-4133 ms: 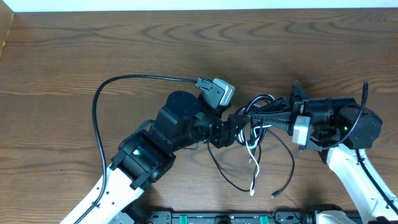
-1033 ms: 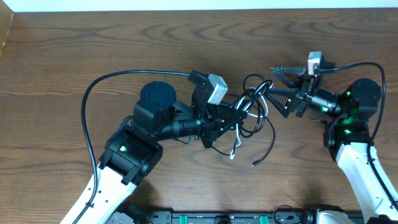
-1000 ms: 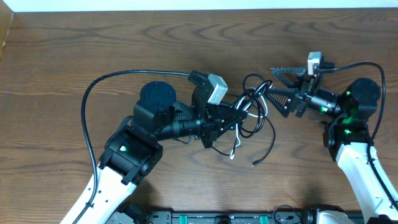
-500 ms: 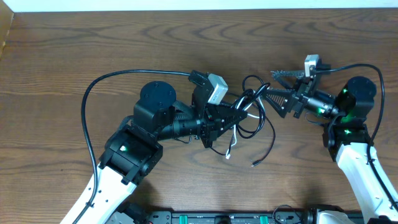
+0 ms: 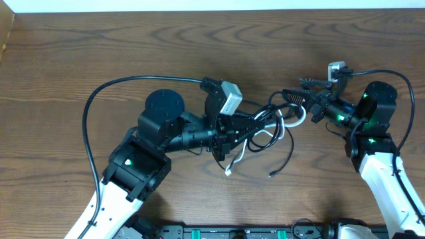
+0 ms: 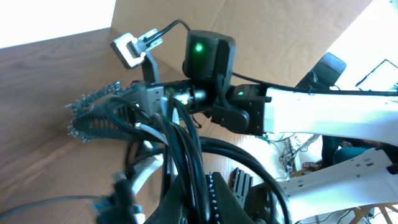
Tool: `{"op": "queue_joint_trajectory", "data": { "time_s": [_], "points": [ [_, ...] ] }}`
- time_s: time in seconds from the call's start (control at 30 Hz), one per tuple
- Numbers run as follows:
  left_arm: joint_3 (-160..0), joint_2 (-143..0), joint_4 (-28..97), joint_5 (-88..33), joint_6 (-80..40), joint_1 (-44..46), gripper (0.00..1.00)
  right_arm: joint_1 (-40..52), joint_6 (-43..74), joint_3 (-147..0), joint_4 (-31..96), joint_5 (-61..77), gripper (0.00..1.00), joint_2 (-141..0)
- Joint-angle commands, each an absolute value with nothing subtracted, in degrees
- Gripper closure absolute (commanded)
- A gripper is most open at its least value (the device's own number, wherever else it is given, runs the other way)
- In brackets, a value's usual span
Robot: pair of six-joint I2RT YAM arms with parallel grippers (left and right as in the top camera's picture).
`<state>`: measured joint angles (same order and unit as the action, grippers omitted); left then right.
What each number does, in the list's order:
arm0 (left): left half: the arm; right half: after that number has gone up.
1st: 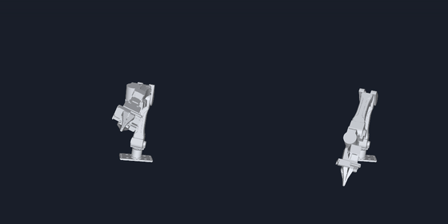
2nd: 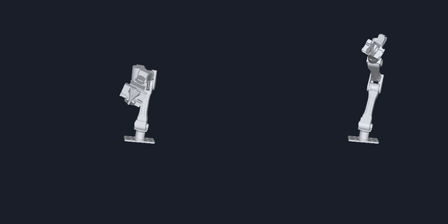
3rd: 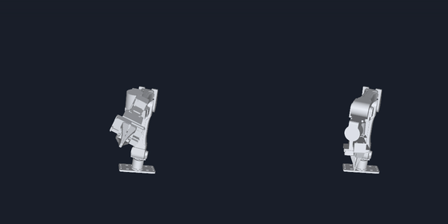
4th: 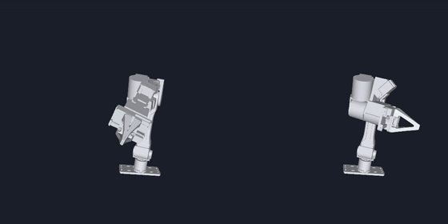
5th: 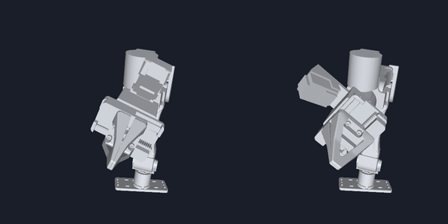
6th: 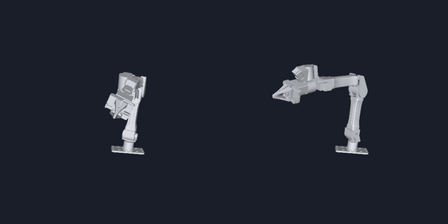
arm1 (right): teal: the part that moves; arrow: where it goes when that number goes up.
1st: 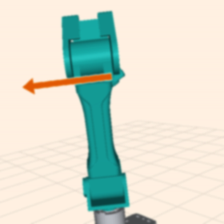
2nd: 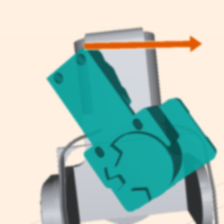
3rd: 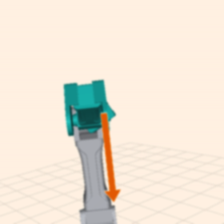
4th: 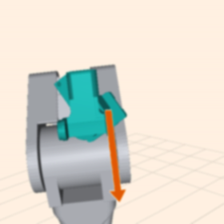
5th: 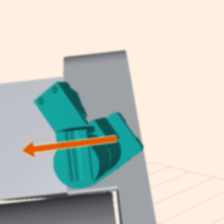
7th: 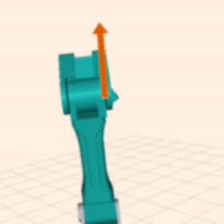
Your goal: Untangle cables
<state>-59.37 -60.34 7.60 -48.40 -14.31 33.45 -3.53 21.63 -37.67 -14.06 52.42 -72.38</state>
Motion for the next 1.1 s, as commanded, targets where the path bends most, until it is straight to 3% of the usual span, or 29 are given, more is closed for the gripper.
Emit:
{"op": "queue_joint_trajectory", "data": {
  "time_s": [0.0,0.67,1.07],
  "points": [
    [-60.2,-59.4,7.1,-48.8,-13.1,33.1,0.93,-3.8,20.5,-37.8,-13.9,53.3,0.01,-72.7],
    [-60.2,-59.4,7.2,-48.4,-13.1,26.0,0.93,-3.8,20.5,-37.8,-14.8,75.2,0.01,-72.7],
    [-60.2,-59.7,7.5,-45.5,-11.6,26.0,0.93,-3.6,26.3,-37.8,-25.1,81.9,0.01,-72.7]
  ]
}}
